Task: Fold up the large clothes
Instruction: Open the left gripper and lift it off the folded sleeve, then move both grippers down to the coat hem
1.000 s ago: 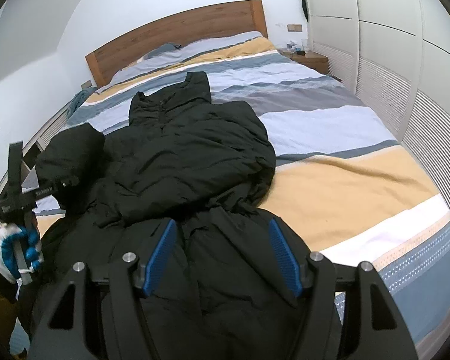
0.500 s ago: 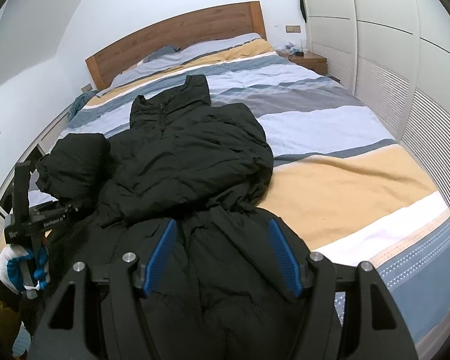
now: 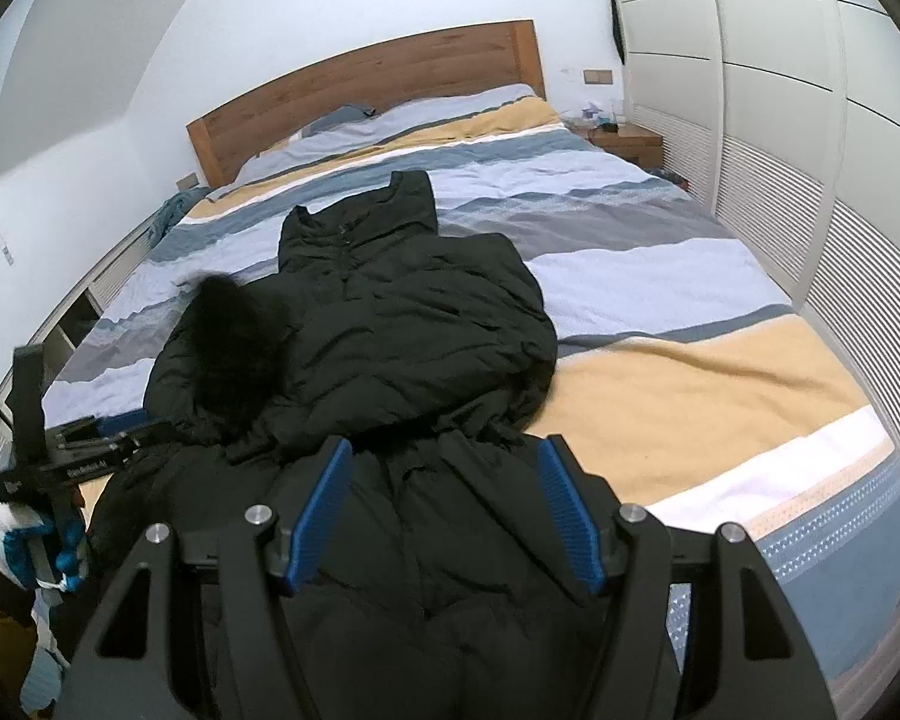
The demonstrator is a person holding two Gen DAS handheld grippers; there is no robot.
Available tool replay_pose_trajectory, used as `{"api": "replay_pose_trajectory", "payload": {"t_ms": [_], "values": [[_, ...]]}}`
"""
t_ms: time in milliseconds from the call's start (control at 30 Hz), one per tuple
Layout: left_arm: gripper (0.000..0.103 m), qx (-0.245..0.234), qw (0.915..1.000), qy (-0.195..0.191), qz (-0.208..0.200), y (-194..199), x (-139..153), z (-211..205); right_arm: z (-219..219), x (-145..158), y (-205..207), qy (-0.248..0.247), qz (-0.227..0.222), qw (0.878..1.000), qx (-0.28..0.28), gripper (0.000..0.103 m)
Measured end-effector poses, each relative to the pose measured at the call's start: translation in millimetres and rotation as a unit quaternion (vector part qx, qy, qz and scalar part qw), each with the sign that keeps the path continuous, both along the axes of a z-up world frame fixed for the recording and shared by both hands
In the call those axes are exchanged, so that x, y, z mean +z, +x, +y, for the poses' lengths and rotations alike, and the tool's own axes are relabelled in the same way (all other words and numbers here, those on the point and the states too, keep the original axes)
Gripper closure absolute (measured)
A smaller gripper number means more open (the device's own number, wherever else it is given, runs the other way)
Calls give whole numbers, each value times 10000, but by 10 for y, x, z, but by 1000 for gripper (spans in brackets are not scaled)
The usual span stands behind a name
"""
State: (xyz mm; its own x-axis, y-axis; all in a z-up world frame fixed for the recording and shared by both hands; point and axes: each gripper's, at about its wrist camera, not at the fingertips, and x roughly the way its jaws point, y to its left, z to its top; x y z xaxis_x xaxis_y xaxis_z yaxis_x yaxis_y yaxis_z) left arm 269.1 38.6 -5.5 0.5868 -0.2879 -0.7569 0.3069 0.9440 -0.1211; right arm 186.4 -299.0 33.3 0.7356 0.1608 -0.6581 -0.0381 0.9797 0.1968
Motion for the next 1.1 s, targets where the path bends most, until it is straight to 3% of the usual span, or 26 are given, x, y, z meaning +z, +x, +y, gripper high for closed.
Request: {"api": "replay_pose_trajectory", "payload": {"t_ms": [300,600,800,967,1100], "values": [[35,385,9992,-95,-79,292,87,221,492,-5,488,-240,48,9977,634,40],[32,766,9968,-206,-17,823,-22,351,1388,89,1272,-239,-264,9863,1611,40],[32,848,9961,-188,180,1002,-322,377,1756,-293,1653,-561,-18,9823,1787,40],[31,833,9961,-26,303,990,-596,371,1615,-751,1793,-672,377,9829,1672,40],[29,787,9962,87,350,933,-686,333,1507,-939,1746,-639,467,9804,1803,40]]}}
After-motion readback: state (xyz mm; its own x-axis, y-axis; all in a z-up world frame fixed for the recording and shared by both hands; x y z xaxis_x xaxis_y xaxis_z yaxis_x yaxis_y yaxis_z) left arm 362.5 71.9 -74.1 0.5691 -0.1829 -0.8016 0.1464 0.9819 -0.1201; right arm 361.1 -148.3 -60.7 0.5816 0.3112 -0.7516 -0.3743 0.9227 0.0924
